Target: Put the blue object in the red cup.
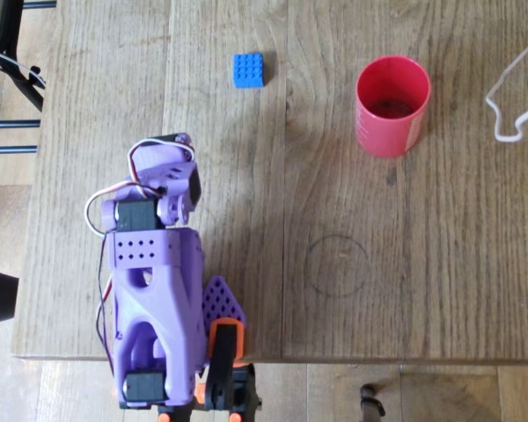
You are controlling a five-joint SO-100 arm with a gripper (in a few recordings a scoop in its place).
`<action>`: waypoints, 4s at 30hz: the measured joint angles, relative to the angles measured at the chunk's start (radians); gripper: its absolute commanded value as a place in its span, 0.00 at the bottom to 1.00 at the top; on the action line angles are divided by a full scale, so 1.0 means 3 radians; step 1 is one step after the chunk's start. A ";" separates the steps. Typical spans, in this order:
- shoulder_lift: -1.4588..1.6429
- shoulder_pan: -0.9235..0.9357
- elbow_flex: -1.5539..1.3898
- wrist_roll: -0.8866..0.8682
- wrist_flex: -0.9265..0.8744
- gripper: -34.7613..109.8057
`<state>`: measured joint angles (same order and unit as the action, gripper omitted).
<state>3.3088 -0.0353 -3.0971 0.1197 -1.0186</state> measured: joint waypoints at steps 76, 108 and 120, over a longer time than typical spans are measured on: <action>-0.4643 0.0966 0.4224 0.0854 -0.1856 0.24; -0.6340 0.0568 0.5210 0.0194 0.0107 0.24; -0.6340 0.0542 0.5210 0.0450 -0.0215 0.24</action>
<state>1.4067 0.1273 -1.5340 0.2546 -1.0830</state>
